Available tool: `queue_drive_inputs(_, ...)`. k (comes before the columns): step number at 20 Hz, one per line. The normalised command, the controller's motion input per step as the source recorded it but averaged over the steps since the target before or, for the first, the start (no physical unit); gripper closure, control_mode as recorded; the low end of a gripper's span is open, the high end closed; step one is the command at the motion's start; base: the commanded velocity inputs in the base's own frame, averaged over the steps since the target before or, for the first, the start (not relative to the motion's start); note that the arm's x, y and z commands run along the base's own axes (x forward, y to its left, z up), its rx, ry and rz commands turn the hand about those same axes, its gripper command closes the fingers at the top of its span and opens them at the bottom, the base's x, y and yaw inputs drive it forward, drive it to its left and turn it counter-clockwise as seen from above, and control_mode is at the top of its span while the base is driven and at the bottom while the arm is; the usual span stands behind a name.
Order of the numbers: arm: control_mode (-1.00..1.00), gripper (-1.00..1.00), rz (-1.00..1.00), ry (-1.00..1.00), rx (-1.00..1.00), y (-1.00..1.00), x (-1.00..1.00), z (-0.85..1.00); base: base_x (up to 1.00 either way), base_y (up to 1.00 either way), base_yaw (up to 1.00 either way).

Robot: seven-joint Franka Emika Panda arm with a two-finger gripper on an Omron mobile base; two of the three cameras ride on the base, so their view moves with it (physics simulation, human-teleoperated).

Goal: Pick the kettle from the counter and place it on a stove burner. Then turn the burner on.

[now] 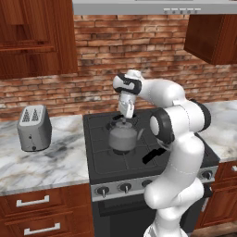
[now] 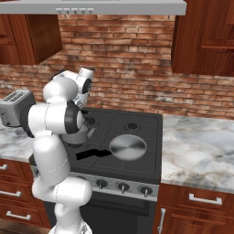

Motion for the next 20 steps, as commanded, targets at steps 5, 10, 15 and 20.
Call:
queue_drive_inputs(5, -1.00, -1.00, 0.00, 0.05, 0.00, 0.00, -0.02, -0.07, 0.00, 0.00, 0.00)
queue_drive_inputs(10, -1.00, -1.00, 0.00, 0.03, 0.00, 0.01, -0.05, -0.04, 0.00, 0.00, 0.00)
queue_drive_inputs(15, -1.00, -1.00, 0.00, 0.01, 0.00, 0.00, -0.05, 0.00, 0.00, 0.00, 0.00)
queue_drive_inputs(20, -1.00, -1.00, 0.00, 0.00, 0.00, 0.00, -0.03, 0.00, 0.00, 0.00, 0.00)
